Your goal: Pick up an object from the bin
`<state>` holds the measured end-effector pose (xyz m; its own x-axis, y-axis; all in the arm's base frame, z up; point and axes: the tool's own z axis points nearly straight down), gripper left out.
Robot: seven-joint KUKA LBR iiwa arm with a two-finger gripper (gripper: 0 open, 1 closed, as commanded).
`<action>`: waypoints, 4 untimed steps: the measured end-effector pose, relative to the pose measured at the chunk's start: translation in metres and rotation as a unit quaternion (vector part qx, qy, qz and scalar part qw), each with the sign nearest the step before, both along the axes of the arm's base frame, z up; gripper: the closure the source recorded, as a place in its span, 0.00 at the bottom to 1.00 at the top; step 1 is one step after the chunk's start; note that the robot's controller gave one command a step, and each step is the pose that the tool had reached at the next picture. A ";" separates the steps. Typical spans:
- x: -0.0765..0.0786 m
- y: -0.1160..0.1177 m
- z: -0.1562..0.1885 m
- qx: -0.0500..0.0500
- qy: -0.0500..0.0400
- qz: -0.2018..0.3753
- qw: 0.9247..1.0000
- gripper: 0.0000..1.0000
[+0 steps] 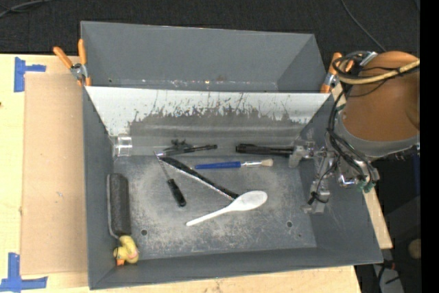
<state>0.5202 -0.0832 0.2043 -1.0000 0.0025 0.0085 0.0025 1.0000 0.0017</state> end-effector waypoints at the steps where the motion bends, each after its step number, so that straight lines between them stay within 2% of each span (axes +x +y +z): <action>1: 0.002 0.000 0.003 -0.001 -0.003 0.002 1.000 0.00; 2: 0.011 0.048 -0.083 0.000 -0.005 0.041 0.999 0.00; 3: -0.012 0.086 -0.070 -0.002 -0.007 0.084 0.996 0.00; 4: 0.006 0.094 -0.103 0.000 -0.004 0.112 0.994 0.00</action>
Offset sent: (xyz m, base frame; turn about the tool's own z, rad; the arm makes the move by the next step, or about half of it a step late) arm 0.0156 0.0759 -0.1343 -0.1290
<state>0.5260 0.0108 0.1014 -0.9756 -0.2195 0.0009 -0.2195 0.9756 0.0015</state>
